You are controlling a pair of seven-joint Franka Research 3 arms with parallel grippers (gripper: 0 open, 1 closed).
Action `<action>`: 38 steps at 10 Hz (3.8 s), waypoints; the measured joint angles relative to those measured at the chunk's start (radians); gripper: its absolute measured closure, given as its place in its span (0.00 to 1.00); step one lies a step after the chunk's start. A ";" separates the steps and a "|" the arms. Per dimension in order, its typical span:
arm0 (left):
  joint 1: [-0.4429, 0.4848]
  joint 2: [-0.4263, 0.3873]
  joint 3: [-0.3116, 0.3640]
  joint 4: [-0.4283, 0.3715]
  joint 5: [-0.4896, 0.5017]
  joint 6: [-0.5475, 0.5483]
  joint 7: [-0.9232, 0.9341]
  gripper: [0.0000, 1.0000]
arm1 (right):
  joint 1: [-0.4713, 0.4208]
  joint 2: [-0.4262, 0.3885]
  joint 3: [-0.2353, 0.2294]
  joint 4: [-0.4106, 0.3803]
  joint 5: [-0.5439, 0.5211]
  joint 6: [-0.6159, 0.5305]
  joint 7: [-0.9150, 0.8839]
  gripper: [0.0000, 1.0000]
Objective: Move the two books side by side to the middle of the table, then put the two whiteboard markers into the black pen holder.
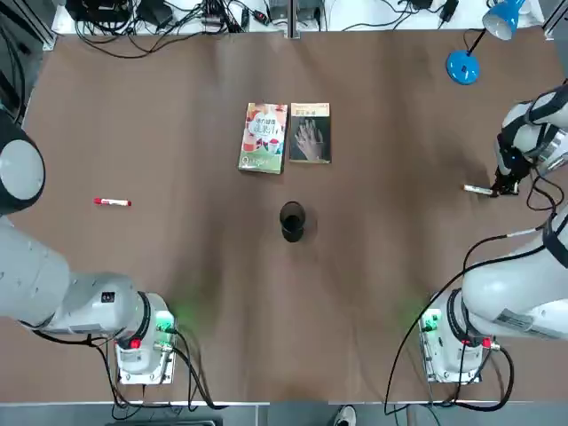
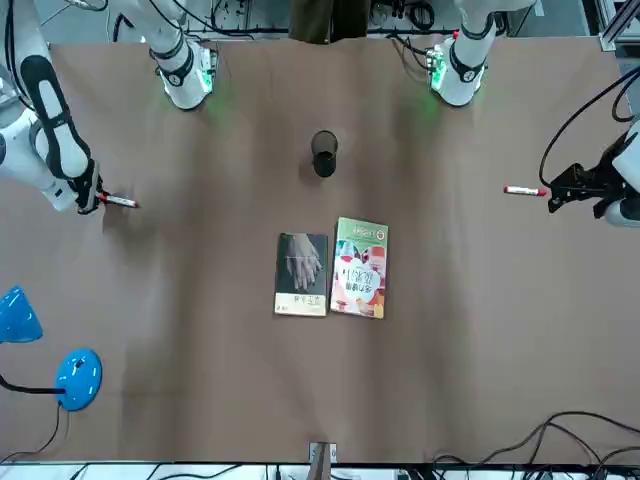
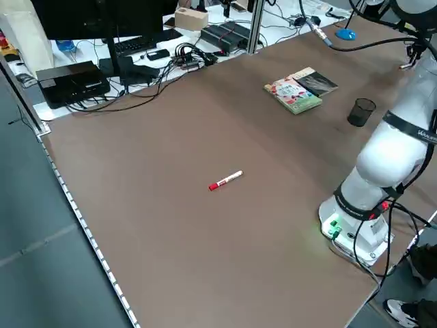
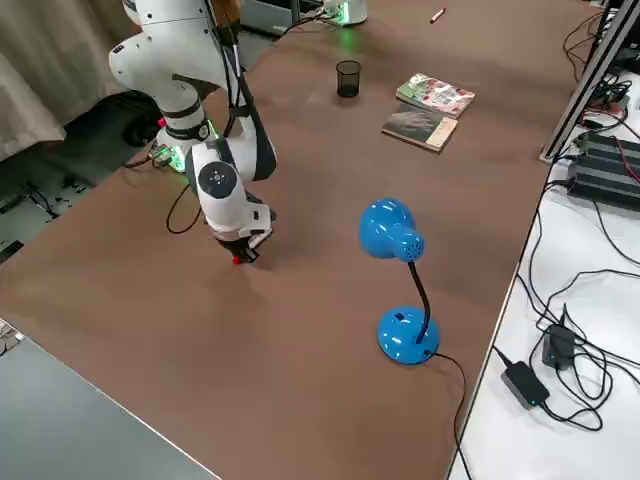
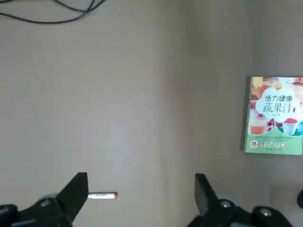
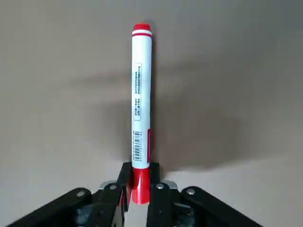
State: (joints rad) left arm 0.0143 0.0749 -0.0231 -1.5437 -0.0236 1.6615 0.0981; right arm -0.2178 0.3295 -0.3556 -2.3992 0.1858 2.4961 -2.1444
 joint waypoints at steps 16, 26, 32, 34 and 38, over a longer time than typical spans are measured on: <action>0.422 0.136 0.003 -0.582 -0.093 0.571 -0.254 0.02 | 1.092 -0.246 0.072 0.308 0.141 -0.231 1.058 0.81; 0.422 0.191 -0.005 -0.803 -0.125 0.859 -0.527 0.04 | 1.524 -0.043 0.072 0.687 -0.473 -0.759 1.750 0.81; 0.423 0.198 -0.005 -0.852 -0.127 0.930 -0.671 0.07 | 1.676 0.096 0.071 0.702 -0.558 -0.873 1.886 0.81; 0.425 0.207 -0.004 -0.855 -0.128 0.934 -0.690 0.09 | 1.710 0.120 0.071 0.704 -0.560 -0.881 1.897 0.81; 0.503 0.183 -0.002 -0.916 -0.130 0.965 -0.696 0.10 | 1.726 0.153 0.071 0.705 -0.561 -0.900 1.945 0.81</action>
State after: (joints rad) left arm 0.5178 0.2583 -0.0249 -2.4601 -0.1537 2.6264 -0.5980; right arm 1.5085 0.4829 -0.2847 -1.6939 -0.3754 1.5958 -0.1991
